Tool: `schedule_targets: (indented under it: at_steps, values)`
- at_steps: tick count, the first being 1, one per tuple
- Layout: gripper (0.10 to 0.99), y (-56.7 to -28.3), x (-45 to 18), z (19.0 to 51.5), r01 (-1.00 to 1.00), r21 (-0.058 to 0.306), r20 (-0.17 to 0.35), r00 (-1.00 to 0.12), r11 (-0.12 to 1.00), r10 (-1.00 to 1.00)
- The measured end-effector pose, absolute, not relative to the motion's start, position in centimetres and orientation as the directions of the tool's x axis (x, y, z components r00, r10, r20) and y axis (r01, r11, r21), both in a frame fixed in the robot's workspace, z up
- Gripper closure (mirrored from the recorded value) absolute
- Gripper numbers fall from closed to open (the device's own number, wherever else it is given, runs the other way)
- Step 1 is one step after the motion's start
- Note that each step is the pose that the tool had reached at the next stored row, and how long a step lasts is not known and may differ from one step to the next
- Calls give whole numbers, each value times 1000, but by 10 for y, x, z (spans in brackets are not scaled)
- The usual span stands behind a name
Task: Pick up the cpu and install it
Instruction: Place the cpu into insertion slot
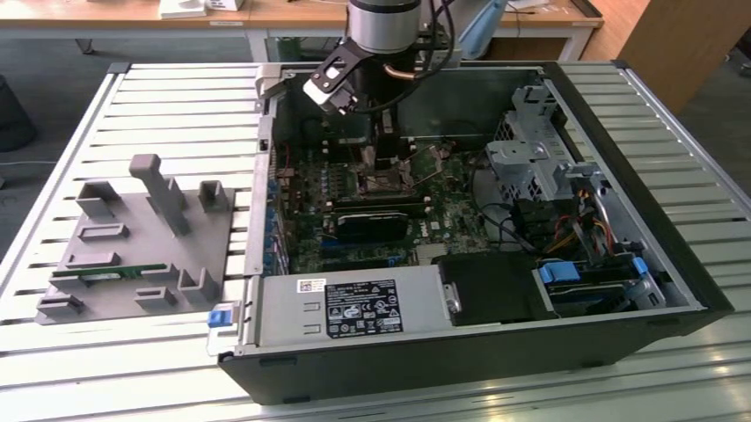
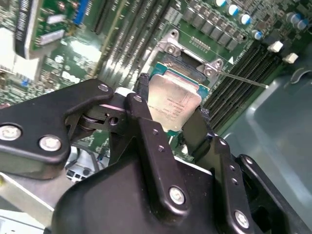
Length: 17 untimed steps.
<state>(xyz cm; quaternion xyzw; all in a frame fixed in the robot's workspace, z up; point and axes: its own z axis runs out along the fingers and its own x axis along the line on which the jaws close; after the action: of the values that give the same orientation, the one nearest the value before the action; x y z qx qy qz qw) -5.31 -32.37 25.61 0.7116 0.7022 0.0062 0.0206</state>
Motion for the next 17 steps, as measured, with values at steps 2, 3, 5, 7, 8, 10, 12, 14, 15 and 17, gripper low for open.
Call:
schedule_targets:
  at_steps: [2, 3, 5, 7, 8, 10, 12, 14, 15, 17]
  values:
    - [553, -321, -52, 253, 999, 38, -20, 17, -16, 1000]
    - [553, -320, -51, 252, 999, 38, -20, 20, -19, 1000]
    - [553, -318, -50, 249, 999, 38, -20, 23, -23, 1000]
    - [553, -316, -49, 246, 999, 38, -20, 26, -26, 999]
    - [553, -315, -48, 244, 999, 38, -20, 30, -29, 999]
    - [553, -314, -47, 242, 999, 38, -20, 36, -36, 999]
    - [553, -313, -46, 239, 999, 38, -20, 40, -39, 999]
    - [553, -313, -46, 236, 998, 38, -19, 42, -41, 999]
    - [553, -313, -46, 235, 998, 38, -19, 42, -41, 999]
    - [553, -313, -46, 231, 998, 38, -18, 42, -41, 999]
